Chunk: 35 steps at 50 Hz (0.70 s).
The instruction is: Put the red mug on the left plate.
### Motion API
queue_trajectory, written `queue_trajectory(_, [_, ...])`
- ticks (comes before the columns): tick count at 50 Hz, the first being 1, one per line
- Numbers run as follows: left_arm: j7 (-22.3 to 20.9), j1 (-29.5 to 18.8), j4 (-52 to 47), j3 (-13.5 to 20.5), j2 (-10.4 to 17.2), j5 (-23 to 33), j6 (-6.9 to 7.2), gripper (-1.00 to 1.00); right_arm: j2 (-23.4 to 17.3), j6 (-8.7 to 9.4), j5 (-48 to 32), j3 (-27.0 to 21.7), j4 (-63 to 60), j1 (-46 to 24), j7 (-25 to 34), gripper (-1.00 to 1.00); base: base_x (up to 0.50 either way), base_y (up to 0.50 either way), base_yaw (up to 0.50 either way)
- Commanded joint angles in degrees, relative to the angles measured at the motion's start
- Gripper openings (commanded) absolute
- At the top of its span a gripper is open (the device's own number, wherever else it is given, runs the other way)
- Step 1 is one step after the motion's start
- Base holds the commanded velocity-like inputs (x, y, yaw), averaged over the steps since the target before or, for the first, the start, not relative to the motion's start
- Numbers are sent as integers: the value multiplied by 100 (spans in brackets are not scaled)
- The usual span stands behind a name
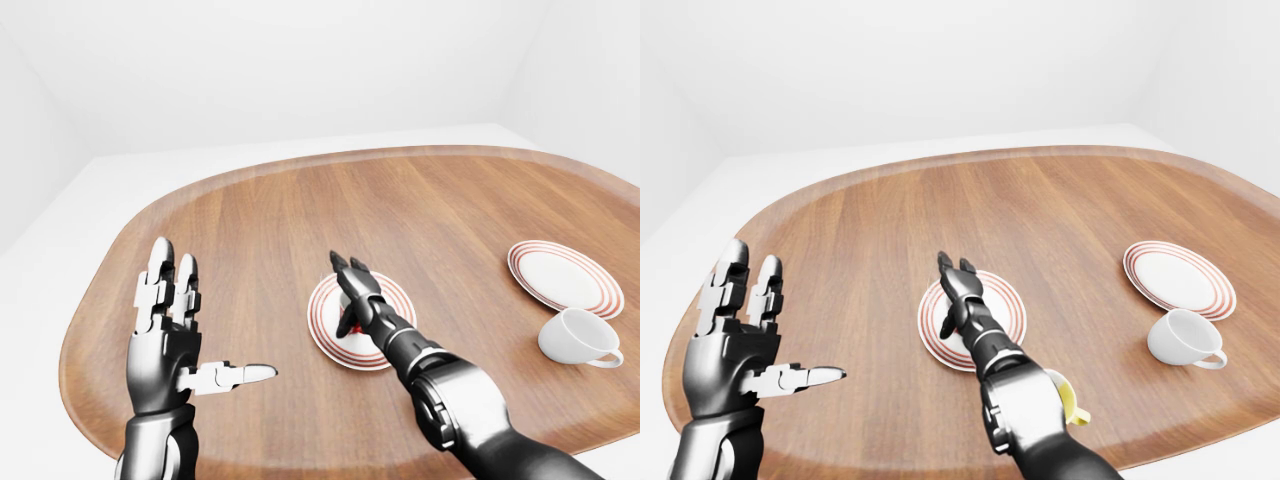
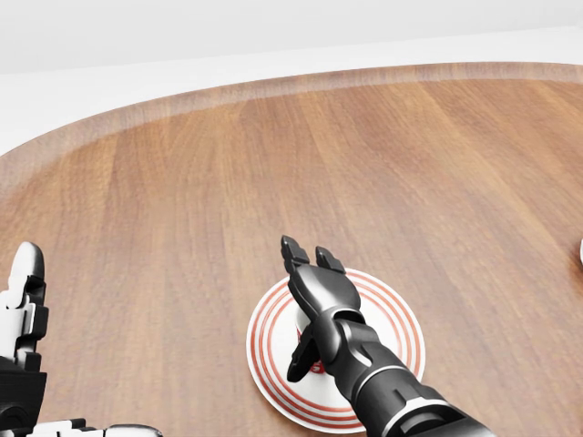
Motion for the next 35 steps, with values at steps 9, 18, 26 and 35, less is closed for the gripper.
queue_trajectory(9, [-29, 113, -278, 50, -63, -32, 0, 100, -639, 0, 1166, 129, -594, -1677, 3382, 100, 0, 0, 0])
queue_trajectory(18, [-61, 181, -419, 104, -91, -98, 0, 100, -976, 389, 2008, 437, -3333, -1603, 5452, 100, 0, 0, 0])
queue_trajectory(26, [-56, 158, -436, 102, -103, -79, 0, 100, -1042, 450, 1982, 506, -3706, -1431, 5452, 100, 0, 0, 0])
queue_trajectory(35, [-75, 151, -384, 148, -112, -108, 0, 100, -1248, 1000, 1796, 380, -6311, 151, 5452, 100, 0, 0, 0])
